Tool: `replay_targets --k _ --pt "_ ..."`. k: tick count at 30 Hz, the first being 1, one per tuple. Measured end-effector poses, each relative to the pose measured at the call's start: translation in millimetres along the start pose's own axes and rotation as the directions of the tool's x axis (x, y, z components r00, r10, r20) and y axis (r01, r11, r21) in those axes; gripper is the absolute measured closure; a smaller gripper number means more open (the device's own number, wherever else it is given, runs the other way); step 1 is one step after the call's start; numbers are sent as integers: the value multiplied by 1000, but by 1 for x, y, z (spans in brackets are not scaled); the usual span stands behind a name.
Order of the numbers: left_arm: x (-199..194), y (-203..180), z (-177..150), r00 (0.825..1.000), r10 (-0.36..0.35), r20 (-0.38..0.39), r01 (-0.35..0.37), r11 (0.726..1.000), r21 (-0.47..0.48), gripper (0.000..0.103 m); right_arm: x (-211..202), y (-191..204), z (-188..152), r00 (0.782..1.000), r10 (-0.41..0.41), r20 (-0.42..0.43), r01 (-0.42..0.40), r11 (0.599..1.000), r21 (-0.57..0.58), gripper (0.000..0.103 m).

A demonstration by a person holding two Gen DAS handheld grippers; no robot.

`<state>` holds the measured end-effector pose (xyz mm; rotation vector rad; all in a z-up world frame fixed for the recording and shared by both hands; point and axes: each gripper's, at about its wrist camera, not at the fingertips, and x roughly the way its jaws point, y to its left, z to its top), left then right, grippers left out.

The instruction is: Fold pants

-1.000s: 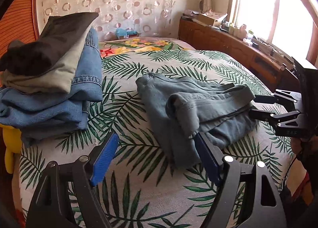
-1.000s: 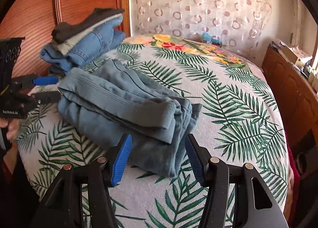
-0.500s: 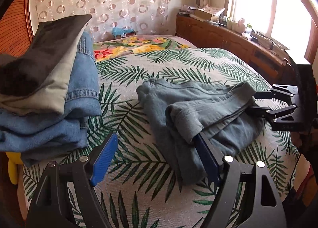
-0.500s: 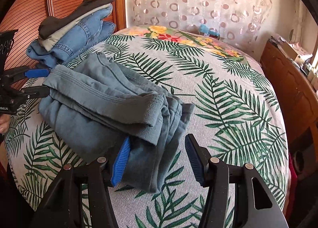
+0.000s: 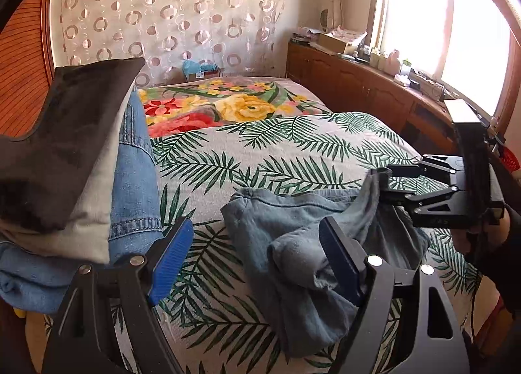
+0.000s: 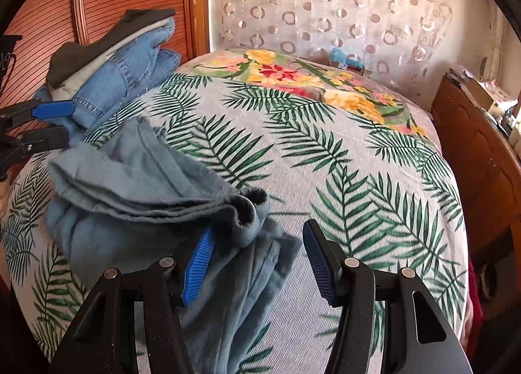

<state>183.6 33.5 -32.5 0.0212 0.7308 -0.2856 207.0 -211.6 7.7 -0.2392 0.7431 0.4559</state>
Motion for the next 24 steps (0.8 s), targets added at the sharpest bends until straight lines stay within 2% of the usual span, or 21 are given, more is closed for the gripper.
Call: replay_targets --k 5,10,15,24 --pt "0 -2 -3 1000 -18 -5 18 1000 1 23 13 -11 11 999 -41 19 40 998 53 45" --pt "11 -6 -12 998 -33 -49 34 999 15 23 19 -11 13 1000 -23 10 22 998 59 45" --pt "29 -8 -15 996 -19 -83 22 999 30 23 9 -16 6 1000 17 3 -17 996 92 45" --pt "59 -2 -3 992 57 -116 -52 998 46 23 11 -12 -6 999 46 -30 -43 996 79 45"
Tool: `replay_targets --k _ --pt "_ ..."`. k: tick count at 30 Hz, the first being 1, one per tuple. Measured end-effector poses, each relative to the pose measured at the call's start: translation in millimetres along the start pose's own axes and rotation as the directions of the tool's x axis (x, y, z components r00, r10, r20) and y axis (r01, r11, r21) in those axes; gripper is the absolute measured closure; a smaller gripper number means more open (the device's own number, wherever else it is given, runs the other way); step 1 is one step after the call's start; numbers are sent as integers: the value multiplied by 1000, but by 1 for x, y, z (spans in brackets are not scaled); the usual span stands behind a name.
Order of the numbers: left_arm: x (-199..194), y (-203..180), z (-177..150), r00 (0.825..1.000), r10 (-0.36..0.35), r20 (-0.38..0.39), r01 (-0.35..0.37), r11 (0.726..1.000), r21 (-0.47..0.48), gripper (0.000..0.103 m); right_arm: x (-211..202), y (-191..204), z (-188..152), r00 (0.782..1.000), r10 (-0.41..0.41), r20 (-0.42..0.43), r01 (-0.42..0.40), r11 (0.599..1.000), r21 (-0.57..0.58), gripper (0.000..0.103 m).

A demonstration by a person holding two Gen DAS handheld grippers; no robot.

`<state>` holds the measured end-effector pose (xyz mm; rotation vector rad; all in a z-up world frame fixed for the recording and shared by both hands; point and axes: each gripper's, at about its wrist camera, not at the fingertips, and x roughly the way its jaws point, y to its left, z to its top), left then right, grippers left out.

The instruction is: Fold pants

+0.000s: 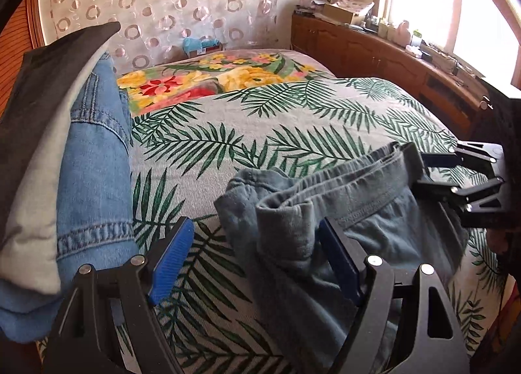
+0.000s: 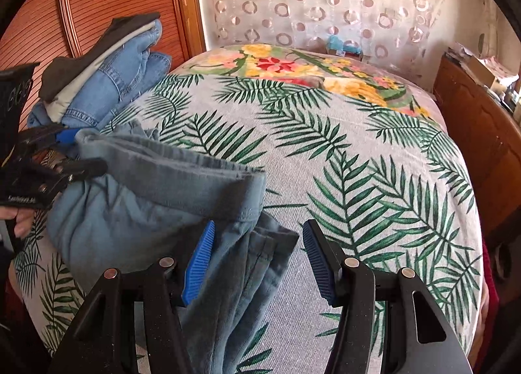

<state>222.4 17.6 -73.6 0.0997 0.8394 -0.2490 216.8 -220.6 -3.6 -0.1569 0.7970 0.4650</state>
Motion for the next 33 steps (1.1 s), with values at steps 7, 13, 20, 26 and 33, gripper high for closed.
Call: replay_targets --k 7,13,20,26,33 --pt "4 4 1 1000 -13 1 13 1000 -26 23 10 3 -3 1000 11 4 -11 1000 4 45" --pt "-8 1 -1 999 -23 26 24 999 -37 23 12 10 -6 1000 0 8 0 1000 -16 40" --pt "-30 -7 -15 996 -57 63 61 996 -60 23 14 11 -6 1000 -11 5 11 1000 -17 35" --pt "-39 -12 -35 995 -88 48 91 993 -70 23 13 11 -6 1000 -15 6 15 1000 -16 36" --pt "-48 -12 -58 993 -115 29 117 990 -82 23 -6 13 -9 1000 9 -9 -9 1000 1 57"
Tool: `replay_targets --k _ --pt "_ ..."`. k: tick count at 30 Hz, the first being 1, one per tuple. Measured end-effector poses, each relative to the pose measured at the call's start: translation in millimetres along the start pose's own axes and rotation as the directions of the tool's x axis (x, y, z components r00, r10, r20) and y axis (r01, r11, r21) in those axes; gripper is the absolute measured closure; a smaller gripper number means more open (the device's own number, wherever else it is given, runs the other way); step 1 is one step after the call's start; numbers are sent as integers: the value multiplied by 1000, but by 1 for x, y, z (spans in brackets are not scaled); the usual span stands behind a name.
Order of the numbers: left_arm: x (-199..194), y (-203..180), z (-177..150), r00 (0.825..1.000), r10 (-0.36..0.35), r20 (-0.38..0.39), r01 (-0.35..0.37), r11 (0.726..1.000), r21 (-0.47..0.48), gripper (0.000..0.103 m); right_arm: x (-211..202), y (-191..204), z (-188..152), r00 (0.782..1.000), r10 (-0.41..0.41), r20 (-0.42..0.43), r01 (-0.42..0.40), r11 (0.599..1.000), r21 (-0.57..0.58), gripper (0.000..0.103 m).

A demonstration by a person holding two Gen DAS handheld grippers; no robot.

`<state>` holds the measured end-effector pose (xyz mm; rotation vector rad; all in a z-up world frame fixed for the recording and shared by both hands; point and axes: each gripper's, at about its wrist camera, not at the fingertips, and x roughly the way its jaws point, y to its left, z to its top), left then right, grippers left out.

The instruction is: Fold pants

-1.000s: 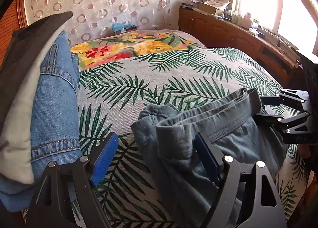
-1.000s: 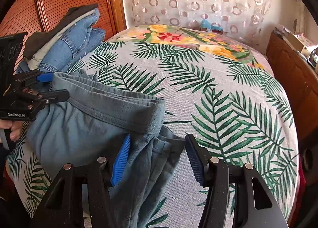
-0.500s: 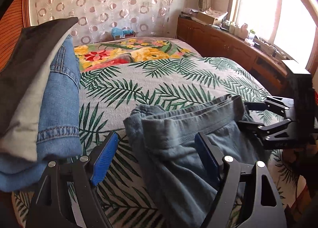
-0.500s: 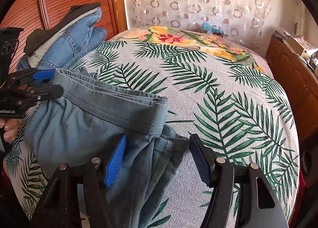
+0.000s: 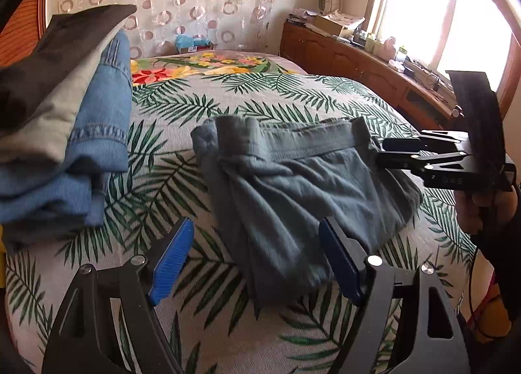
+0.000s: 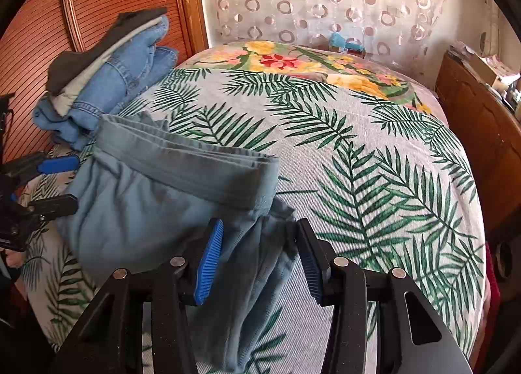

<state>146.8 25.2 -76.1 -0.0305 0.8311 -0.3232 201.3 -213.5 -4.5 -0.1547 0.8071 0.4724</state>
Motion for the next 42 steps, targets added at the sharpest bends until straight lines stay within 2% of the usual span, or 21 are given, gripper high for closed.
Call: replay_targets --k 3,5,8,10,16,18,20,22,24,30,39,41,42 --pt "-6 -1 -7 1000 -8 2 8 1000 4 23 -16 5 -10 1000 9 -4 -9 1000 -2 58" --pt "-9 -1 -12 1000 -19 2 19 1000 5 28 -27 7 -19 1000 23 -8 -23 1000 9 58" --pt "-11 -2 -17 999 -33 -2 33 999 7 36 -39 9 -36 999 35 -22 -35 999 22 58" --pt "-12 -3 -19 999 -47 -3 47 999 10 47 -42 10 -46 999 33 -38 -32 999 29 58" --pt "-12 -9 -22 998 -58 -14 59 998 34 61 -45 8 -61 999 33 -42 -30 997 74 59" --pt "-9 -10 -23 999 -46 -21 47 998 43 66 -45 9 -62 998 44 -39 -41 996 80 69" --pt "-5 -10 -25 999 -23 -35 25 999 46 74 -45 11 -61 997 61 -38 -58 996 69 84" --pt "-7 -10 -25 999 -24 -24 25 998 51 88 -46 12 -62 997 69 -34 -67 996 58 89" --pt "-11 -10 -26 1000 -5 -8 5 998 59 92 -50 9 -61 998 62 -22 -61 996 64 95" --pt "-20 -3 -24 1000 -26 10 26 999 39 94 -66 1 -61 1000 16 21 -18 998 58 99" --pt "-25 -3 -23 999 -46 7 46 998 31 93 -61 3 -65 1000 29 -3 -28 998 60 99" --pt "-25 -7 -21 999 -32 6 32 999 38 82 -63 3 -62 999 42 0 -42 997 66 99" --pt "-25 -10 -20 1000 -17 9 16 999 52 70 -64 3 -61 999 44 -1 -44 997 66 99"
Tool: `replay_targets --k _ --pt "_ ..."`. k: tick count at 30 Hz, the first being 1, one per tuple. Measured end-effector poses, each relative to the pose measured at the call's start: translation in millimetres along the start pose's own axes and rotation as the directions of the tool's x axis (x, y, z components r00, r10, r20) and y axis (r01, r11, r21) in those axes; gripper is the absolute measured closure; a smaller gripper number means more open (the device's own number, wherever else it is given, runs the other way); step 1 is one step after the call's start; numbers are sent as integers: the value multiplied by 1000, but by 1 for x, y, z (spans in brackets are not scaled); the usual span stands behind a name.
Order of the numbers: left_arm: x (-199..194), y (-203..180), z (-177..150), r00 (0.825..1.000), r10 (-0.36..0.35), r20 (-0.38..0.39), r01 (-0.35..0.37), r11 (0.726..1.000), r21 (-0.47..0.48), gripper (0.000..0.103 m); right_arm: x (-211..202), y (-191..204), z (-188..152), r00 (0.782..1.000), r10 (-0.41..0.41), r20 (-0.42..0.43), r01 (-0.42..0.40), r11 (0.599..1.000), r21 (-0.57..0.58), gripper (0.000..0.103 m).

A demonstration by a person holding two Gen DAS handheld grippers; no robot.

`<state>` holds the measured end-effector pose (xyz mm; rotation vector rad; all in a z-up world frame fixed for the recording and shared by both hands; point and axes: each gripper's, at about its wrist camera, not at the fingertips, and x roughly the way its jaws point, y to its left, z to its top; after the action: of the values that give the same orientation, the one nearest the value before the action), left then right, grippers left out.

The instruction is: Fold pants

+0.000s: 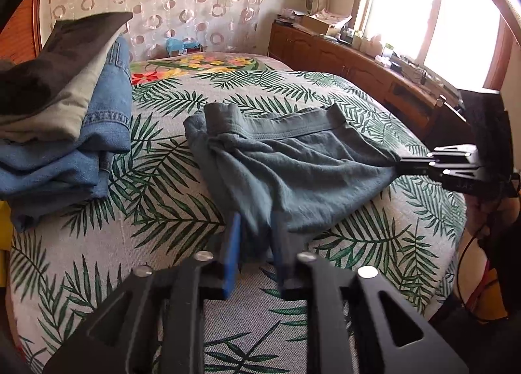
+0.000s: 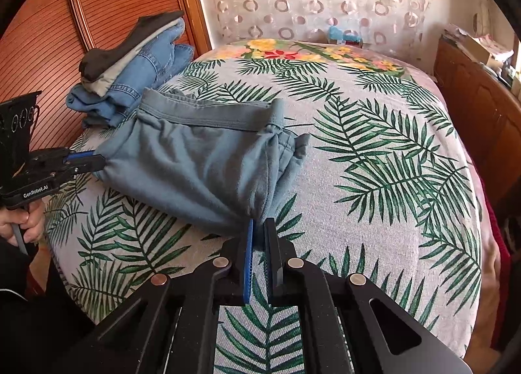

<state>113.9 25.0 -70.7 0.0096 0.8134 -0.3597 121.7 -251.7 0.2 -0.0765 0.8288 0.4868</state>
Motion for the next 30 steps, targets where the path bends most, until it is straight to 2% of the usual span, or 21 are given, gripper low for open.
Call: replay_targets --k 1,3,5,6,7,8,11,14,23,30 --pt "0 -2 1 1000 12 7 -12 1000 10 59 -1 1 1 1000 -1 0 1 1000 -2 99" --pt "0 -2 2 1000 1 18 -1 1000 5 53 -5 1 3 1000 -6 8 6 1000 0 99" --pt "2 -1 5 1000 6 17 -6 1000 -3 39 -9 2 6 1000 -8 25 8 1000 6 90" --pt "2 0 7 1000 9 22 -9 1000 -7 24 -12 2 8 999 -11 35 11 1000 9 88" --pt "3 1 9 999 11 32 -10 1000 -14 21 -14 3 10 999 -16 41 16 1000 10 82" --pt "4 2 11 999 12 30 -12 1000 -17 21 -15 4 12 998 -25 49 25 1000 11 73" --pt "10 5 19 999 23 24 -22 999 -27 21 -15 5 16 998 -15 68 15 1000 8 57" --pt "17 7 27 999 37 23 -37 999 -28 21 -4 5 22 997 -34 62 33 999 7 52" --pt "35 18 48 998 64 3 -64 997 -40 21 44 -5 45 996 -82 18 81 996 26 50" --pt "49 28 63 998 69 -9 -69 997 -42 21 62 -2 57 994 -107 11 107 994 12 50"
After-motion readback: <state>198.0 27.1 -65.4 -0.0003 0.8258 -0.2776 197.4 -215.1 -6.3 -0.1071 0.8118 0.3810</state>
